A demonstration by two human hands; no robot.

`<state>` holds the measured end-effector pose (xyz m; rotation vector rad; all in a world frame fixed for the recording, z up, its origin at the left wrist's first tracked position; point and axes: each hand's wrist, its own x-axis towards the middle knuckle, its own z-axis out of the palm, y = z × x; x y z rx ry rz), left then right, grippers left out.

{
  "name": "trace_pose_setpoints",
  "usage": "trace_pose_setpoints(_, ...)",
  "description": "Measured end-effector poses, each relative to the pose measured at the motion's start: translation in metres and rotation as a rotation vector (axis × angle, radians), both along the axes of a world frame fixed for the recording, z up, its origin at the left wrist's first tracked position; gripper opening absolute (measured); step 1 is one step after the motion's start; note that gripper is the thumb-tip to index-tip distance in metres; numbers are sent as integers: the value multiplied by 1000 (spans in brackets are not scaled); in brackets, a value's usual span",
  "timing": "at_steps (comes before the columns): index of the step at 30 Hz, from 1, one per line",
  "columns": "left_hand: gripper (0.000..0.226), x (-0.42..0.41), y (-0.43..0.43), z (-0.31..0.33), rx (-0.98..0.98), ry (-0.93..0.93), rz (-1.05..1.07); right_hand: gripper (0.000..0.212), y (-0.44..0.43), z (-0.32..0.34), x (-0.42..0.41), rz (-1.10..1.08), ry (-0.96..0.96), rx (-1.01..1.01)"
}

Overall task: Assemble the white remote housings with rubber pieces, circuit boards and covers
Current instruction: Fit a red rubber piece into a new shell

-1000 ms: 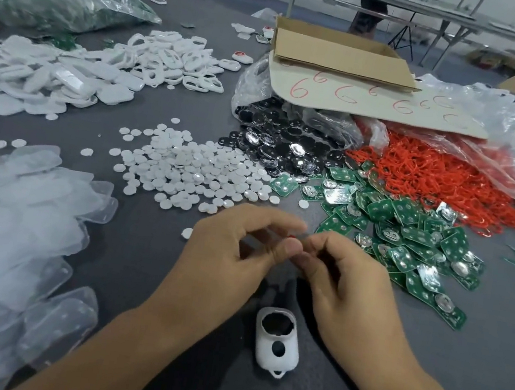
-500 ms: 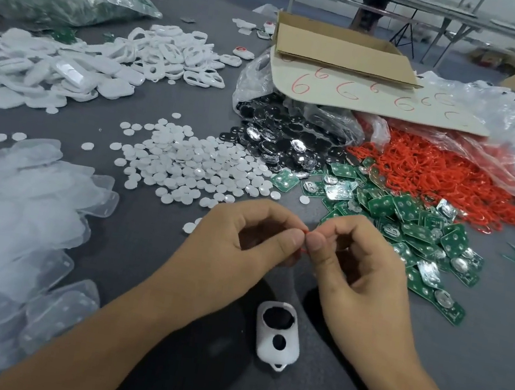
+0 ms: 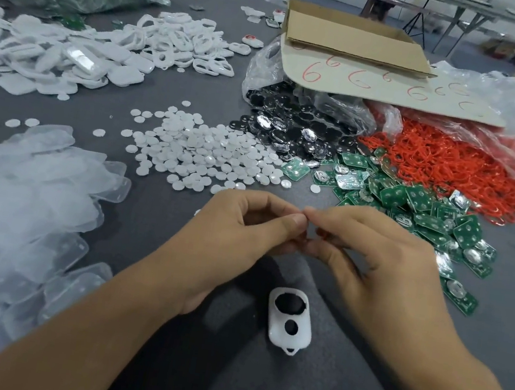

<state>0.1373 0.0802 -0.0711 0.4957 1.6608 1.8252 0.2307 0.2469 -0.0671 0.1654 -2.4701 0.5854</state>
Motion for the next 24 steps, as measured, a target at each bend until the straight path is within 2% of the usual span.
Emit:
trace_pose_setpoints(3,18,-1,-2,1,-6,-25,-49,25,-3,3,3,-11,-17,-33)
trace_pose_setpoints(5,33,-7,-8,3,-92,154,-91,23,-3,8,7,-49,-85,-125)
trace_pose_setpoints(8,71,-18,-22,9,-318,520,-244,24,-1,16,17,-48,-282,-218)
trace_pose_setpoints(11,94,-17,-27,11,-431,582,-435,29,-6,21,29,20,-456,-290)
trace_pose_setpoints(15,99,-9,-23,9,-468,638,-509,28,-15,25,31,45,-549,-221)
trace_pose_setpoints(24,96,-7,-20,10,-489,642,-474,29,-28,35,25,4,-580,-143)
